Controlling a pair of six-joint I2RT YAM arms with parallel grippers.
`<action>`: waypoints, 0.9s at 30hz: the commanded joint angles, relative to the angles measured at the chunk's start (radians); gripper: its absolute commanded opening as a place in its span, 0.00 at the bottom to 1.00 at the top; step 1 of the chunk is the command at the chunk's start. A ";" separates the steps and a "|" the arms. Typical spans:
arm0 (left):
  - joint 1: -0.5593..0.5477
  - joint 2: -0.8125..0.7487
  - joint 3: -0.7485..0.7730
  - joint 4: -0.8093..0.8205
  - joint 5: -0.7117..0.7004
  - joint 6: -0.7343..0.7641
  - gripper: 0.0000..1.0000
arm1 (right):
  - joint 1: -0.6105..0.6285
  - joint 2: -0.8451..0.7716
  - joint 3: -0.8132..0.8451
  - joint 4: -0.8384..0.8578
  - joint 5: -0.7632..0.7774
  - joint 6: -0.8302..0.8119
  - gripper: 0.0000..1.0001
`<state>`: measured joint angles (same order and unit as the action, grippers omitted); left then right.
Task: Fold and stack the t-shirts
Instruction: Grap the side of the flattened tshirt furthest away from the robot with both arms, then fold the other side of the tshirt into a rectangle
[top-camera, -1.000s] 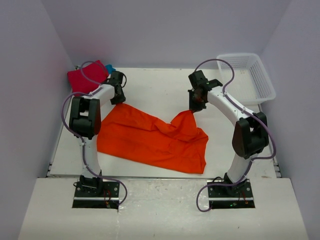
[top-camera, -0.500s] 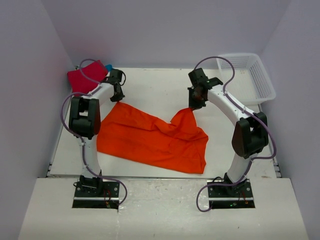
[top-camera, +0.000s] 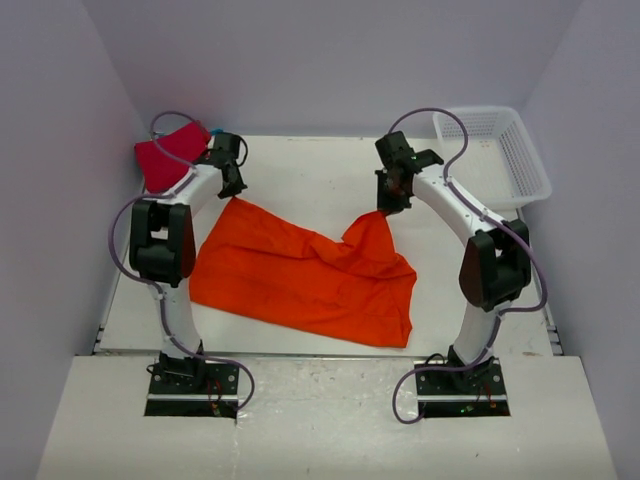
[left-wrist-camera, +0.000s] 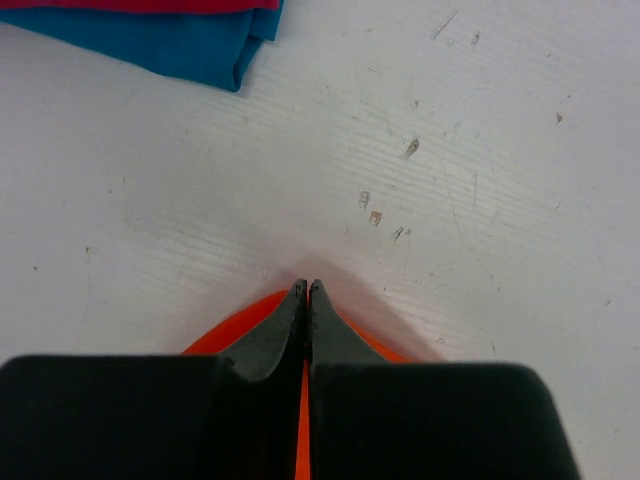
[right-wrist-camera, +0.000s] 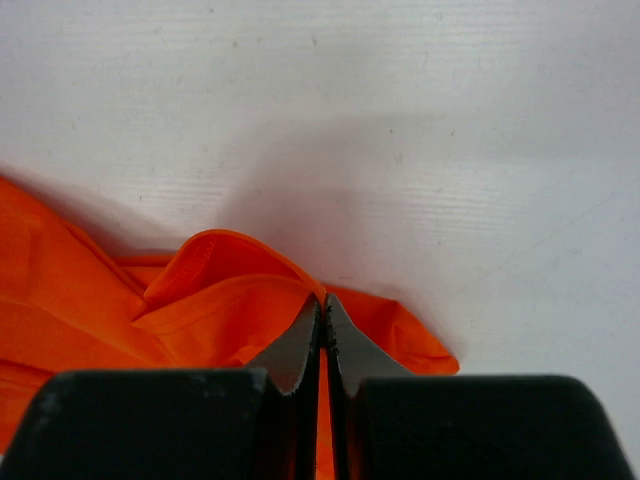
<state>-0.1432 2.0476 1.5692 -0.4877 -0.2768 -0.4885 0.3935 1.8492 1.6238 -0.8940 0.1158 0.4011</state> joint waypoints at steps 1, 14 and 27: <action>0.014 -0.101 -0.011 0.024 -0.036 -0.016 0.00 | -0.022 0.033 0.082 -0.003 0.058 0.002 0.00; 0.039 -0.152 -0.014 0.009 -0.047 -0.018 0.00 | -0.104 0.133 0.330 -0.036 0.079 -0.111 0.00; 0.097 -0.115 -0.011 0.031 -0.033 -0.015 0.00 | -0.148 0.257 0.516 -0.042 -0.027 -0.176 0.00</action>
<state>-0.0719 1.9354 1.5570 -0.4873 -0.3004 -0.4900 0.2676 2.0964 2.0609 -0.9295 0.1249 0.2527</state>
